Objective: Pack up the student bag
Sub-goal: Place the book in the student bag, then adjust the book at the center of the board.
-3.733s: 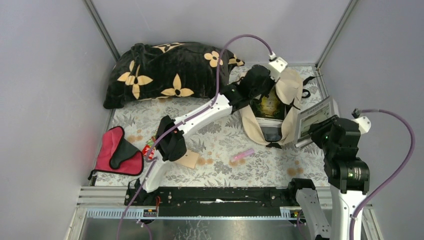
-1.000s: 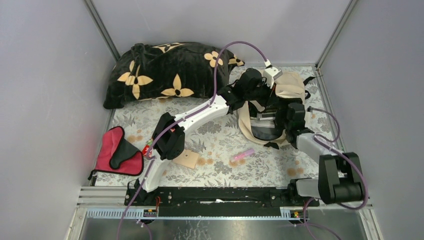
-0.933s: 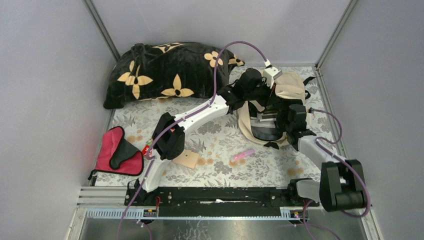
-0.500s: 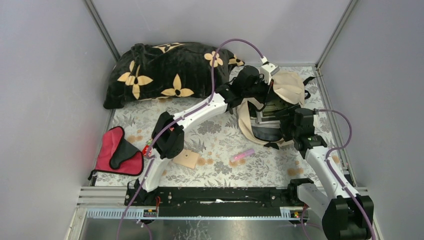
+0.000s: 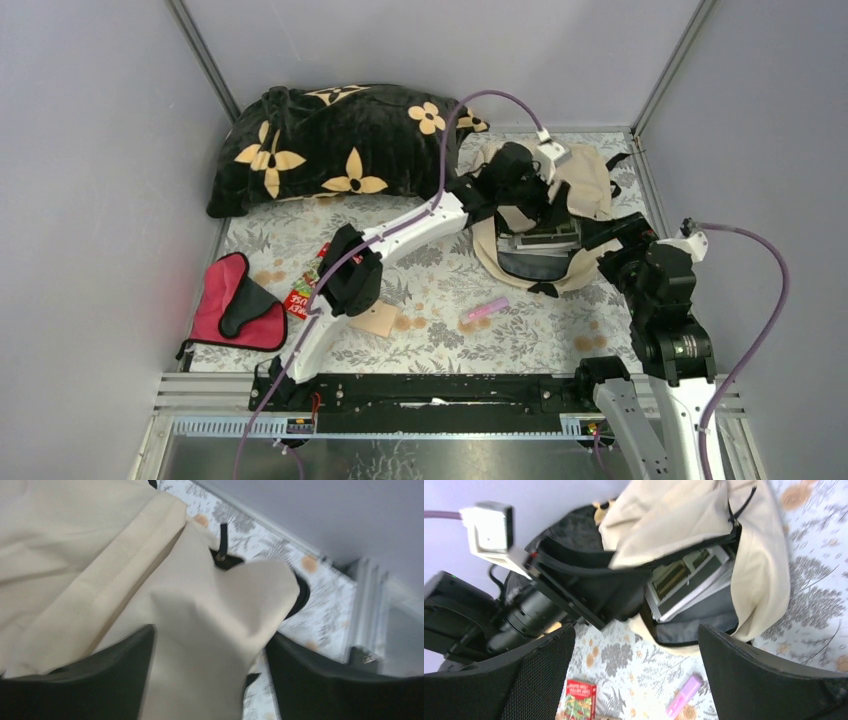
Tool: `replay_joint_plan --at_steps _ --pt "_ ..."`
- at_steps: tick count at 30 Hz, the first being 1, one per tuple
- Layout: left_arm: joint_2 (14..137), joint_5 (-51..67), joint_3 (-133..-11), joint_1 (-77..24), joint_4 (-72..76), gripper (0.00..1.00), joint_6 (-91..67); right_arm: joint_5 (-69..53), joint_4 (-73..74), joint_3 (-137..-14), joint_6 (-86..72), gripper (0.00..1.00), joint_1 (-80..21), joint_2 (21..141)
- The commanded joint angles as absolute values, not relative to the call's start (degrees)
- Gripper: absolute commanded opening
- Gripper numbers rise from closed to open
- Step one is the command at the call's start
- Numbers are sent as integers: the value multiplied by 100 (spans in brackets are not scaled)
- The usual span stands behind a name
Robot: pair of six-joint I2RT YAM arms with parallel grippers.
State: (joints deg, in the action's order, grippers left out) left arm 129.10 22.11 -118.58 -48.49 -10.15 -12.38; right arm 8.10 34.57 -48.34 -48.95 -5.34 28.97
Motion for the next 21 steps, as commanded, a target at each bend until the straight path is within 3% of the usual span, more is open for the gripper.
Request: replay_joint_plan --at_steps 1,6,14,21 --pt "12969 1391 -12461 -5392 -1680 97 -682 1458 3578 -5184 -4305 100 -531 3131" --pt "11732 591 -11450 -5293 -1536 99 -796 1090 2775 -5439 -4023 100 -531 3792" --pt "9489 912 -9436 -3848 -2301 99 -2025 -566 1198 -5391 -4196 100 -582 4820" --pt "7945 -163 -6967 -2717 -2613 99 -3023 -897 716 -5960 -3760 100 -1623 6149"
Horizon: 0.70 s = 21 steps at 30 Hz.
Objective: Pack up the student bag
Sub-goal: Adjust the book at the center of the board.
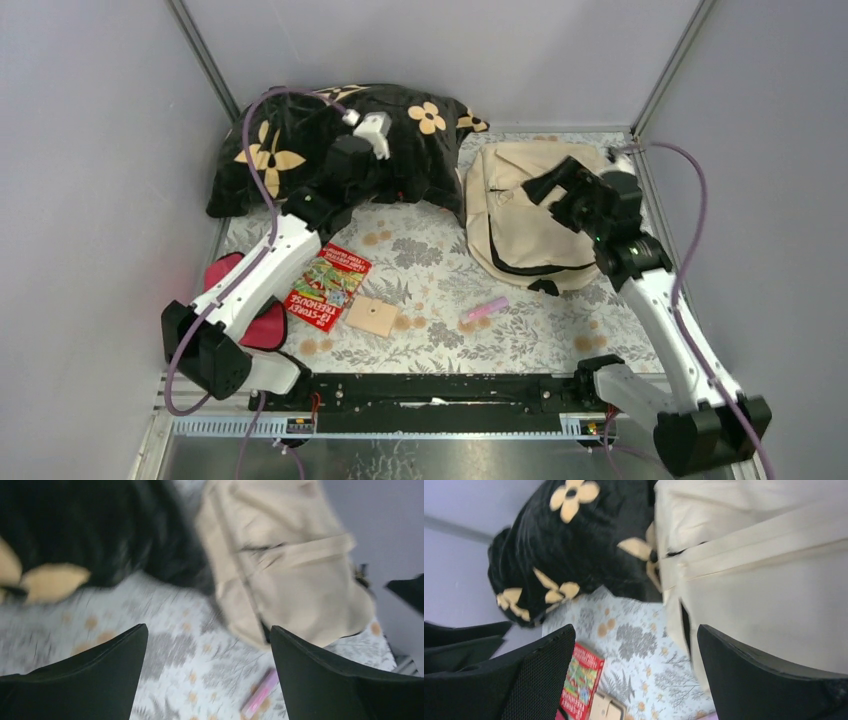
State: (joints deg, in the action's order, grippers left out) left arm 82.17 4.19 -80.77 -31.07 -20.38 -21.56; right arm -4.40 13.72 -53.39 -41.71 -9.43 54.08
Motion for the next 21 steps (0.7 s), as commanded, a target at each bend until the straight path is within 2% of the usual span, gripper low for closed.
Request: replay_joint_plan --at_steps 1,7,14,21 --pt "7797 -233 -6690 -2479 -2712 99 -3261 -930 759 -6179 -3610 100 -1889 6462" --pt "6668 -792 -5000 -1139 -3389 99 -4257 -1439 1014 -7407 -2964 100 -3232 8498" --pt "5939 -1020 -3920 142 -3854 99 -4785 -1838 1255 -8953 -2490 100 -4410 10845" --pt "5849 -1160 -3108 368 -3542 99 -5387 -1836 1150 -10072 -2356 100 -4741 12479"
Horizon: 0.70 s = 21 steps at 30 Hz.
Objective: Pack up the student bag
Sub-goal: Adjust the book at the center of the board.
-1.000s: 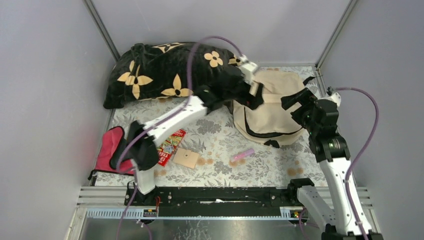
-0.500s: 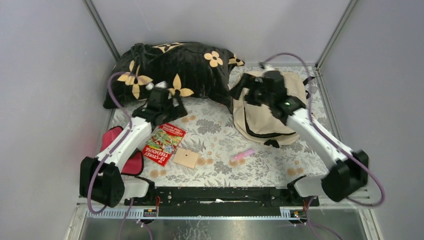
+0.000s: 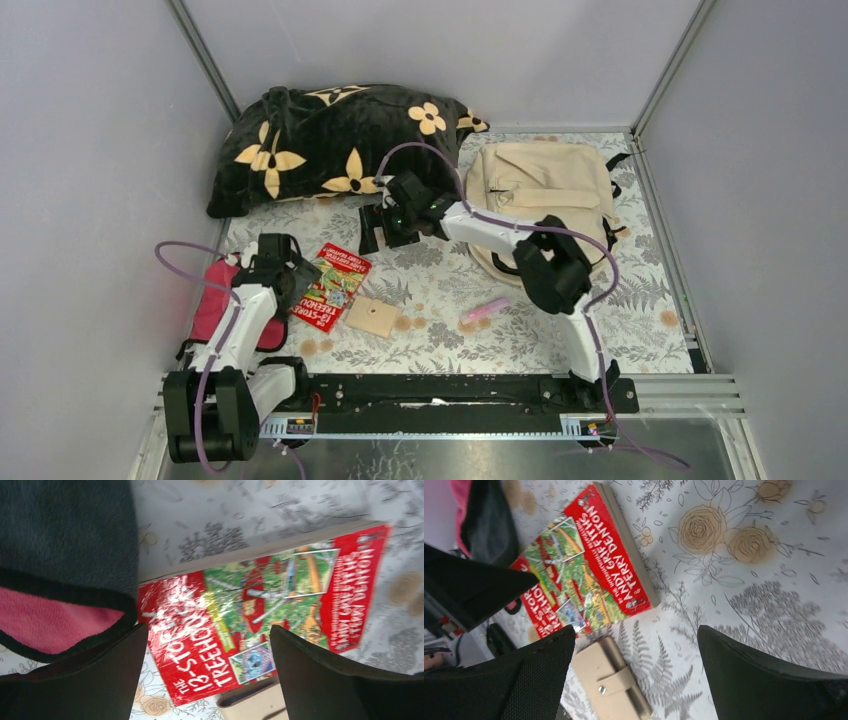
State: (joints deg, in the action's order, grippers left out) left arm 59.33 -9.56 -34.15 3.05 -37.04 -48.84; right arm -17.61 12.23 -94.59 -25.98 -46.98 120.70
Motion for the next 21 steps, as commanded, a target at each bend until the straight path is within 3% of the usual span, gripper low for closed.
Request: replay_joint_plan --at_steps 1,7,12,21 --pt "5866 -1077 -3035 369 -3449 99 -5430 -1841 1120 -10166 -2348 99 -4747 12647" --pt "6154 -334 -2537 370 -2483 97 -5441 -2117 1122 -10794 -2354 98 -4825 13531" --pt "7004 793 -2774 349 -1857 96 -4641 -2431 1136 -11007 -2508 88 -4932 13902" --pt "7872 917 -3600 -469 -1456 94 -4532 -2010 550 -9172 -2610 47 -4864 12650"
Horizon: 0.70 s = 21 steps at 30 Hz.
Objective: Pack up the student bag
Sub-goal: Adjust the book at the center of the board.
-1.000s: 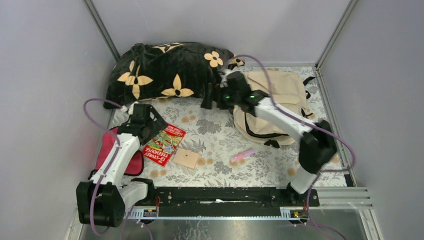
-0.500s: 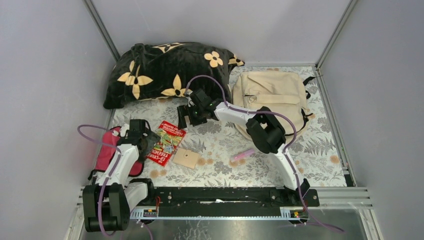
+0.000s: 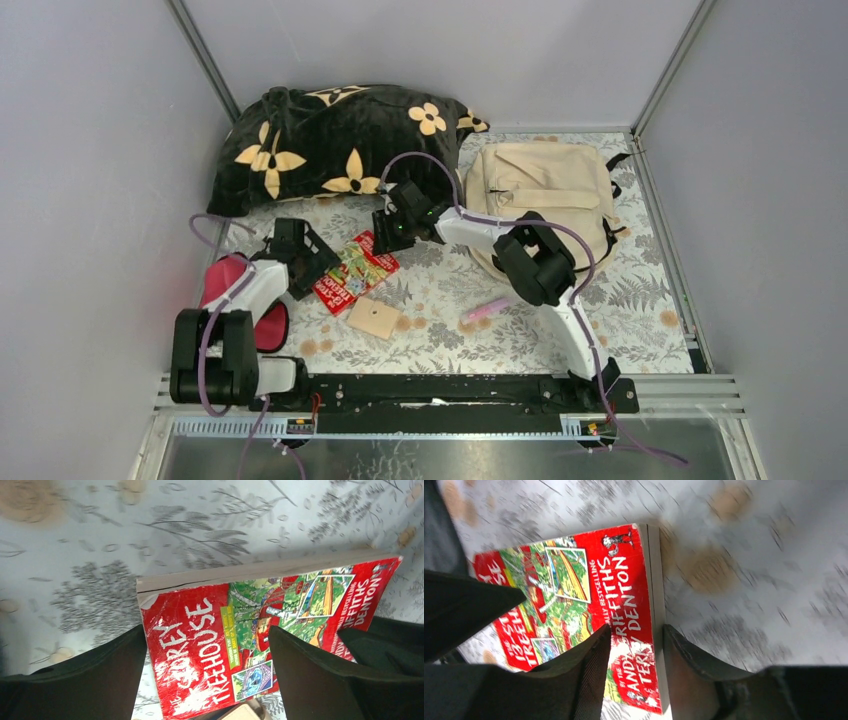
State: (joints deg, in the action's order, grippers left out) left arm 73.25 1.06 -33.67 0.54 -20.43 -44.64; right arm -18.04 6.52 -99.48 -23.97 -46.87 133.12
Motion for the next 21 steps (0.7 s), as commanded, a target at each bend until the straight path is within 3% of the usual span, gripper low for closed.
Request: replay_joint_plan --at_steps 1,8,18,21 --pt "8025 914 -3755 -612 -1428 94 -4527 -1940 498 -8948 -2671 45 -4842 12496" --pt "9070 867 -4869 -1562 -1077 94 -4621 -1537 411 -7779 -2991 21 -4560 11487" --pt "10798 1373 -6763 -2201 -912 91 -4375 -1621 426 -5898 -3398 35 -4570 10008" --pt "11086 1631 -7147 -2279 -862 89 -4184 -1570 623 -5593 -3301 57 -4583 9644"
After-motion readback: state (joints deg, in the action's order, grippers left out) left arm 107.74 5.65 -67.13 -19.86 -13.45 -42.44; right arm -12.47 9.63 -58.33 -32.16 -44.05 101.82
